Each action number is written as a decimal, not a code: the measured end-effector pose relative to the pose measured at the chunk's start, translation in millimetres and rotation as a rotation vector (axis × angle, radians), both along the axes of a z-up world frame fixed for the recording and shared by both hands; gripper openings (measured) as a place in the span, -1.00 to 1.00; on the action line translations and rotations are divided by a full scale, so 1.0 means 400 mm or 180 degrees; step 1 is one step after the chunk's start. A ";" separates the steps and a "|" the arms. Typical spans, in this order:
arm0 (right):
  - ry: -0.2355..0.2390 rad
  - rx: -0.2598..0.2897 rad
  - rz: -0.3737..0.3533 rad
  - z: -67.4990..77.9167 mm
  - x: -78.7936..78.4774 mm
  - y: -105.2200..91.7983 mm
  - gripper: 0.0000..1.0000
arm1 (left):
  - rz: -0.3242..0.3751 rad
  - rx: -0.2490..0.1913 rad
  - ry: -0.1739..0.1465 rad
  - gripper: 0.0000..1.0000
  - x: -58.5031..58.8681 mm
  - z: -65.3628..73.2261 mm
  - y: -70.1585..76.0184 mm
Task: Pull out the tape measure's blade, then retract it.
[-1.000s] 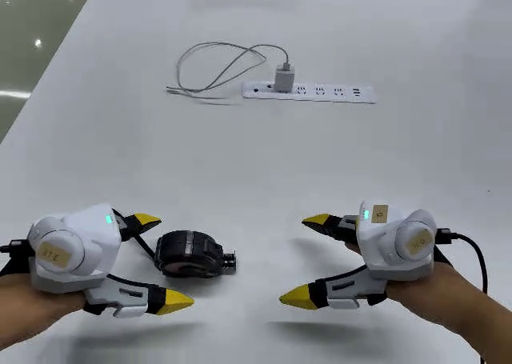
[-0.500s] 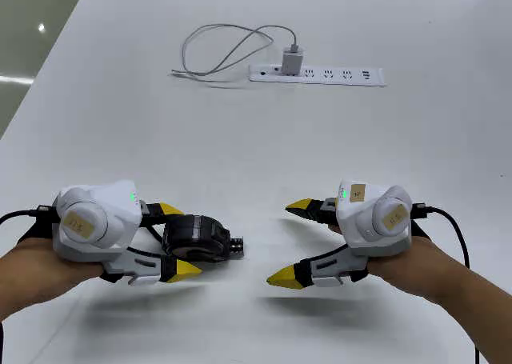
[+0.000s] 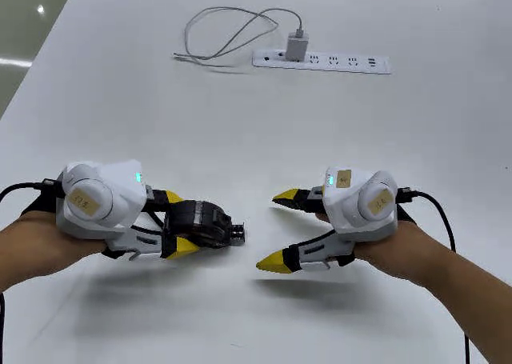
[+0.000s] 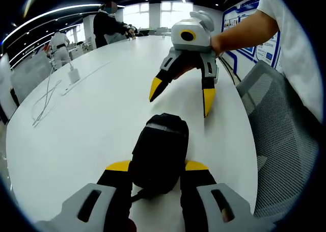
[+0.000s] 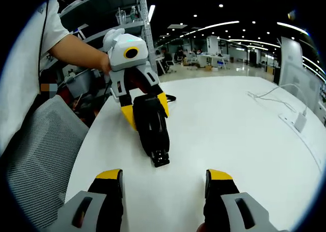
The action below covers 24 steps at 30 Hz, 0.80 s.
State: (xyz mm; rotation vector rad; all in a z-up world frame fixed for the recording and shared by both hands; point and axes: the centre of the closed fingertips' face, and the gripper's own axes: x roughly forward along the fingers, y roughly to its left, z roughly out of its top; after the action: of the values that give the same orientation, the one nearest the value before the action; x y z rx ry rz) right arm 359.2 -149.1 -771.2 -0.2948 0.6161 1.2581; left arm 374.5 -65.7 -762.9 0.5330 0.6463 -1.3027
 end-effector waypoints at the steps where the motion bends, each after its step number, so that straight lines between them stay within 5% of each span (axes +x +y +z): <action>1: -0.0004 0.0004 0.0002 -0.001 0.002 0.004 0.26 | -0.0014 0.0008 -0.0001 -0.37 0.000 -0.001 0.000; 16: -0.0061 -0.0002 0.0153 -0.008 -0.003 0.044 0.04 | -0.0229 0.0215 -0.0046 -0.41 -0.003 -0.006 0.008; 18: -0.0048 -0.0005 0.0156 -0.011 -0.005 0.044 0.04 | -0.0344 0.0328 -0.0145 -0.43 0.002 -0.008 0.013; 24: -0.0047 -0.0018 0.0173 -0.014 -0.007 0.047 0.04 | -0.0369 0.0485 -0.0109 -0.43 0.003 -0.017 0.017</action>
State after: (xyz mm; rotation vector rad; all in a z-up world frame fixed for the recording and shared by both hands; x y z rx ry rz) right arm 356.5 -130.3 -776.9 -0.3271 0.6025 1.3055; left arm 375.5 -59.0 -769.5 0.7248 0.6982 -1.3564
